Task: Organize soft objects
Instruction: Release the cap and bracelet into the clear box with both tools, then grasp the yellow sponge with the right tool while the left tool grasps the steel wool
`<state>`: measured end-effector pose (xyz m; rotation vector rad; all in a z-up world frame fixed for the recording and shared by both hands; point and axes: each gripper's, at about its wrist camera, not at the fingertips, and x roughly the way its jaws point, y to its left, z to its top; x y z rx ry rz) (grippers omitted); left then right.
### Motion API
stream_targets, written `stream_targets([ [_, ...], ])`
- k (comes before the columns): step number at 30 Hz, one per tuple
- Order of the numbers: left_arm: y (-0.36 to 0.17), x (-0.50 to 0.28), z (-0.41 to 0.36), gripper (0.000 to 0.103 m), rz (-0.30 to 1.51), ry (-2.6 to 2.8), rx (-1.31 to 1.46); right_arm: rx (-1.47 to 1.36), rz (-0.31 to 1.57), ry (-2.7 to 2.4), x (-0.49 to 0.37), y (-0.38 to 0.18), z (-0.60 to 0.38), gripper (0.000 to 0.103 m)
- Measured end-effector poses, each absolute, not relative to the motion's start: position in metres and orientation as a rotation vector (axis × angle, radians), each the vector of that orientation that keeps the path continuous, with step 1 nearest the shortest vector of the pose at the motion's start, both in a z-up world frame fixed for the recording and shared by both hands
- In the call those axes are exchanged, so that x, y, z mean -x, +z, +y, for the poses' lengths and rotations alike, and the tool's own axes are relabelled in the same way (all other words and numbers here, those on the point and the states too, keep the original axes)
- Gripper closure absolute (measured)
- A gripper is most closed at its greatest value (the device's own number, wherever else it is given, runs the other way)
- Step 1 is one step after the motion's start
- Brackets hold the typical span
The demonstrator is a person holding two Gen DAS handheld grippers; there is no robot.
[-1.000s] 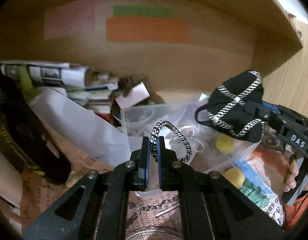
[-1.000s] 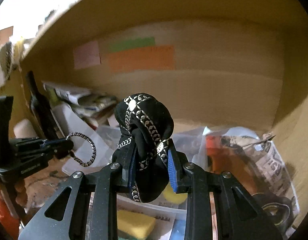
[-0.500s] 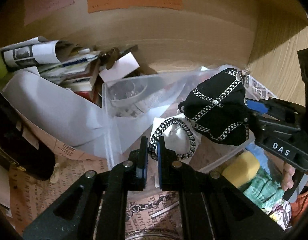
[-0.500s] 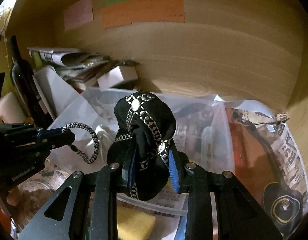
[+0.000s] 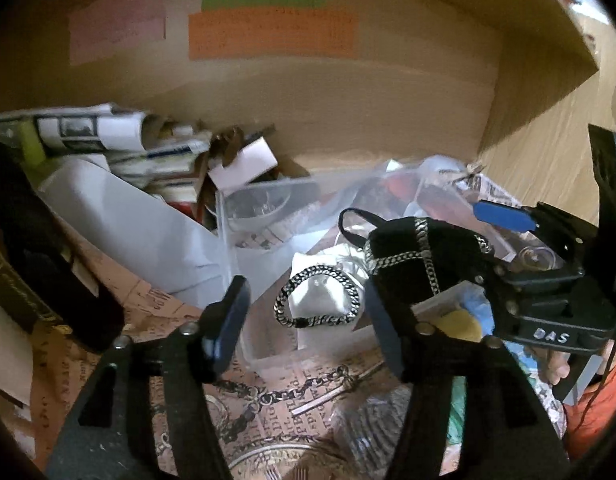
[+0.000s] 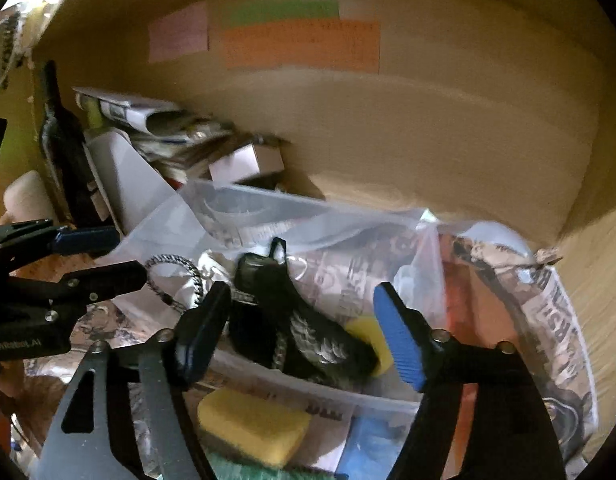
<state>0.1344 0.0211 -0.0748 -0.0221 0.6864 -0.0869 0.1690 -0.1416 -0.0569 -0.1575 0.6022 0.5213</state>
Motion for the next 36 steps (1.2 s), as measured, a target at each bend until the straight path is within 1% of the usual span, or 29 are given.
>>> stream_targets([
  [1,-0.072,-0.131,0.021,0.032,0.674,-0.082,0.020,0.153,0.590,0.525,-0.166,-0.054,-0.143,0.021],
  [2,-0.068,-0.126,0.020,0.030,0.656,-0.074,0.018,0.148,0.575,0.531,-0.161,-0.050,-0.144,0.020],
  [5,-0.061,-0.117,0.020,0.009,0.630,-0.061,0.025,0.142,0.553,0.546,-0.148,-0.041,-0.148,0.020],
  [7,-0.059,-0.111,0.022,0.006,0.623,-0.059,0.039,0.141,0.542,0.555,-0.141,-0.038,-0.151,0.020],
  [11,-0.064,-0.101,0.024,0.004,0.640,-0.065,0.053,0.137,0.545,0.561,-0.128,-0.042,-0.155,0.015],
  [16,-0.086,-0.096,0.019,0.003,0.701,-0.071,0.045,0.122,0.617,0.561,-0.123,-0.066,-0.157,0.015],
  [24,-0.136,-0.094,0.007,0.003,0.861,-0.129,0.040,0.105,0.767,0.586,-0.130,-0.109,-0.150,0.016],
  [25,-0.141,-0.094,0.005,0.003,0.877,-0.135,0.037,0.109,0.773,0.585,-0.130,-0.111,-0.150,0.017],
  [27,-0.148,-0.094,0.002,0.003,0.900,-0.142,0.038,0.117,0.785,0.590,-0.131,-0.114,-0.148,0.025],
  [28,-0.151,-0.093,0.001,0.003,0.904,-0.145,0.040,0.121,0.792,0.593,-0.131,-0.116,-0.147,0.027],
  [30,-0.155,-0.093,0.000,0.003,0.909,-0.151,0.053,0.128,0.809,0.601,-0.133,-0.120,-0.145,0.037],
  [31,-0.158,-0.095,0.000,0.003,0.914,-0.151,0.064,0.131,0.820,0.602,-0.134,-0.123,-0.143,0.040],
  [32,-0.160,-0.096,0.000,0.003,0.920,-0.153,0.074,0.131,0.831,0.604,-0.135,-0.126,-0.142,0.047],
  [33,-0.162,-0.097,0.001,0.005,0.925,-0.156,0.087,0.129,0.839,0.607,-0.137,-0.128,-0.142,0.049],
  [34,-0.164,-0.098,0.001,0.011,0.930,-0.162,0.101,0.122,0.833,0.606,-0.137,-0.129,-0.143,0.049],
  [35,-0.166,-0.099,0.002,0.017,0.938,-0.175,0.114,0.115,0.824,0.606,-0.137,-0.128,-0.144,0.053],
  [36,-0.166,-0.099,0.002,0.018,0.936,-0.182,0.118,0.108,0.818,0.604,-0.136,-0.127,-0.145,0.057],
])
